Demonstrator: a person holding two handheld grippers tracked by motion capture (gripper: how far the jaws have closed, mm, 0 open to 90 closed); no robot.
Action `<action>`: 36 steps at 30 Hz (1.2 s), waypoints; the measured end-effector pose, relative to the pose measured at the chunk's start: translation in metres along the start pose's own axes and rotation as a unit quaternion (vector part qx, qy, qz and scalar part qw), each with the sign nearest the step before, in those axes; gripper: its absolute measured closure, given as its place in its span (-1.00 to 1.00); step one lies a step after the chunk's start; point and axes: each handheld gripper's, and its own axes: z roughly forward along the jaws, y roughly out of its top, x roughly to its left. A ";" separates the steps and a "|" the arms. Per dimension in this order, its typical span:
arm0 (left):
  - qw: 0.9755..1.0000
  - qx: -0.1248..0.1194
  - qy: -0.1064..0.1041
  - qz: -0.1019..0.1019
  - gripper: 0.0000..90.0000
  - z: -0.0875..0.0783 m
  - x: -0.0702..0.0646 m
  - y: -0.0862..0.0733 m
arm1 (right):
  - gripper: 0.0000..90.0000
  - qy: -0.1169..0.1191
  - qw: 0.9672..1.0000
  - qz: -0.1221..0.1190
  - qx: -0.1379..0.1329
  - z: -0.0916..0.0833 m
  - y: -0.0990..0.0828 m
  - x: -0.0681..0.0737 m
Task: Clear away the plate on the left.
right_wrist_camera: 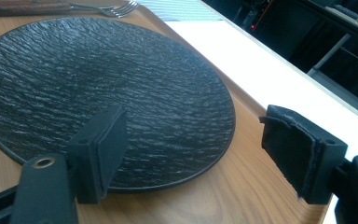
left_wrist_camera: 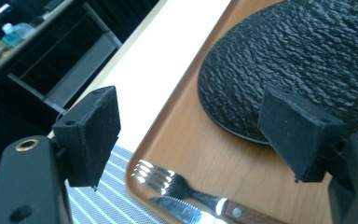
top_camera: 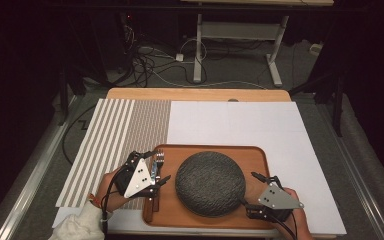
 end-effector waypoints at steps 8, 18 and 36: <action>1.000 0.000 0.015 -0.002 -0.55 -0.012 0.004 -0.008 | -0.49 -0.004 1.000 0.001 -0.003 -0.001 0.000 -0.001; 0.999 0.006 0.035 -0.010 -0.55 -0.027 0.007 -0.023 | -0.49 -0.008 1.000 0.003 -0.006 -0.002 0.000 -0.004; 0.997 0.007 0.067 -0.035 -0.55 -0.047 0.006 -0.052 | -0.49 -0.017 1.000 0.013 -0.007 -0.004 -0.003 -0.008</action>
